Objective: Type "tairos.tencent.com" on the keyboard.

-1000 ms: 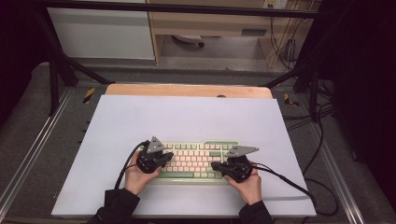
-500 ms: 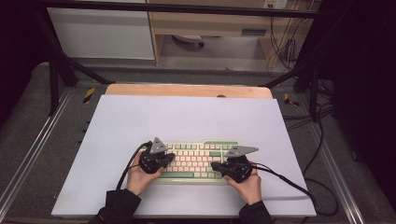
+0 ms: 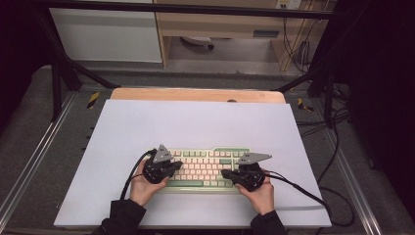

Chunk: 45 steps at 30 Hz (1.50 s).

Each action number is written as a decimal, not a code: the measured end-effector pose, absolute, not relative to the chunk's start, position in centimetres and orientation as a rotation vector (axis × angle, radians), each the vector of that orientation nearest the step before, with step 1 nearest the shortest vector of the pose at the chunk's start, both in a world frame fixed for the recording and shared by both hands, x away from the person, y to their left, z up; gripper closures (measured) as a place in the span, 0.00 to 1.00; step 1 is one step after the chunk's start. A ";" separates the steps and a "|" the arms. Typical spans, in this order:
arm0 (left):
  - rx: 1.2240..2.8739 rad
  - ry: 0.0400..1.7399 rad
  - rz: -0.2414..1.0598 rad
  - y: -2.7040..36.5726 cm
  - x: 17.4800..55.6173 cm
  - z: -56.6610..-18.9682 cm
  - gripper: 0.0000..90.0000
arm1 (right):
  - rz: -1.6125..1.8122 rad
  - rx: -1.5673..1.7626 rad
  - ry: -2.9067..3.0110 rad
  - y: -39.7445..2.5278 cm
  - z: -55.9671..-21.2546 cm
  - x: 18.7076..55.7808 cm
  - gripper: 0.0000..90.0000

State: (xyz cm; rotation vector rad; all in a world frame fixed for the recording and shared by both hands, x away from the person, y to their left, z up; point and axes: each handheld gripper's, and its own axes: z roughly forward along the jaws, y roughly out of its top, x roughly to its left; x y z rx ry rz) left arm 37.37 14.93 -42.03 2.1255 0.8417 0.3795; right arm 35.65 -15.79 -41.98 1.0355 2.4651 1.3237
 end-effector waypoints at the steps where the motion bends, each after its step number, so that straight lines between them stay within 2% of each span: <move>1: 2.126 0.841 0.380 15.0 37.3 -42.0 1.00 | 1.327 1.039 2.464 -15.8 -42.0 35.6 1.00; 22: 2.100 0.862 0.388 18.4 35.8 -41.5 1.00 | 1.337 1.042 2.468 -15.1 -41.6 35.5 1.00; 45: 2.086 0.896 0.381 20.5 35.0 -42.1 1.00 | 1.301 0.983 2.538 -11.0 -42.5 36.2 1.00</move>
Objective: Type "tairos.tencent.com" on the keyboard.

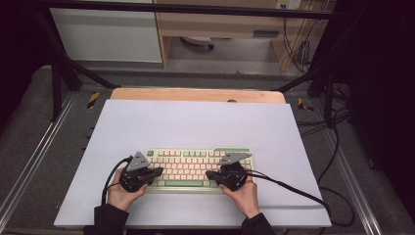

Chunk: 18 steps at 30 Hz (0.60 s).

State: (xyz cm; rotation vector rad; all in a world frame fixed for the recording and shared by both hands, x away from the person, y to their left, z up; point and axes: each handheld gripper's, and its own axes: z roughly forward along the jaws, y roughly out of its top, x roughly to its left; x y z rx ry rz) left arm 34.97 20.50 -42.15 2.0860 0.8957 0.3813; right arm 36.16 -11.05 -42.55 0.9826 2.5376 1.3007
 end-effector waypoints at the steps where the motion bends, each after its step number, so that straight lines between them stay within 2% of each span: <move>1: 2.085 0.896 0.381 20.5 35.0 -42.1 1.00 | 1.299 0.979 2.536 -11.0 -42.6 36.2 1.00; 18: 2.085 0.907 0.375 20.7 35.1 -42.4 1.00 | 1.270 0.976 2.554 -10.9 -43.1 36.2 1.00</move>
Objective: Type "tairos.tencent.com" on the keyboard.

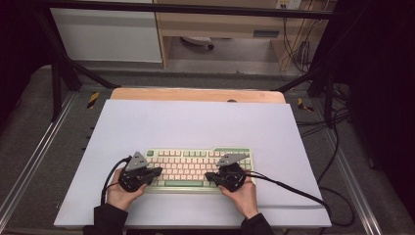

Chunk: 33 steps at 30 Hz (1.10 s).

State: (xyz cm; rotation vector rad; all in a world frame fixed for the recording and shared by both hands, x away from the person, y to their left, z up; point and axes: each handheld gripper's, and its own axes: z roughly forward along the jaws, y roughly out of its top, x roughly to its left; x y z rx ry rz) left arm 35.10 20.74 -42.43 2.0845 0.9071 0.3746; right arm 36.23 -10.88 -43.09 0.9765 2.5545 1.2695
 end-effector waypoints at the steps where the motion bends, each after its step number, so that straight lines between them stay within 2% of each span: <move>1: 2.085 0.906 0.373 20.7 35.1 -42.4 1.00 | 1.269 0.977 2.555 -10.9 -43.1 36.2 1.00; 14: 2.080 0.905 0.375 20.8 35.1 -42.3 1.00 | 1.262 0.976 2.558 -11.0 -43.0 36.2 1.00; 33: 2.081 0.889 0.376 20.3 34.9 -42.1 1.00 | 1.284 1.024 2.496 -13.5 -42.0 36.2 1.00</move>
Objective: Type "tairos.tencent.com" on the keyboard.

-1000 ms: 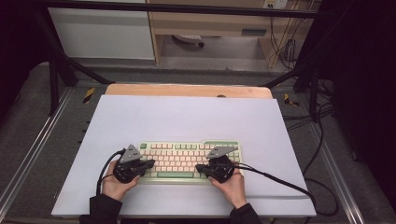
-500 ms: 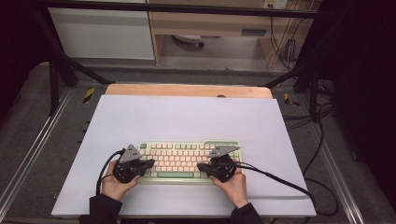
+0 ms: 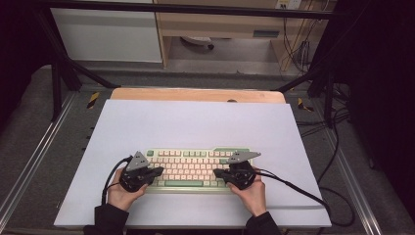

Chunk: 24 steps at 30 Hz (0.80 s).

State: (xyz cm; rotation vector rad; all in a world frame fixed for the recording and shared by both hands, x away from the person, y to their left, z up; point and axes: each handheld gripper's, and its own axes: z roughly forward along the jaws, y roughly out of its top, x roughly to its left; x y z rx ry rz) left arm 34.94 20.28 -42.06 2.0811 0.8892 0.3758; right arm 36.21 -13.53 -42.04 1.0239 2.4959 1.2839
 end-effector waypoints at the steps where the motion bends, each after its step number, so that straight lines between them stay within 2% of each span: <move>1: 2.081 0.888 0.375 20.2 34.9 -42.1 1.00 | 1.284 1.023 2.494 -13.7 -42.0 36.2 1.00; 24: 2.115 0.847 0.345 17.9 34.8 -42.4 1.00 | 1.289 1.043 2.471 -15.0 -42.0 36.0 1.00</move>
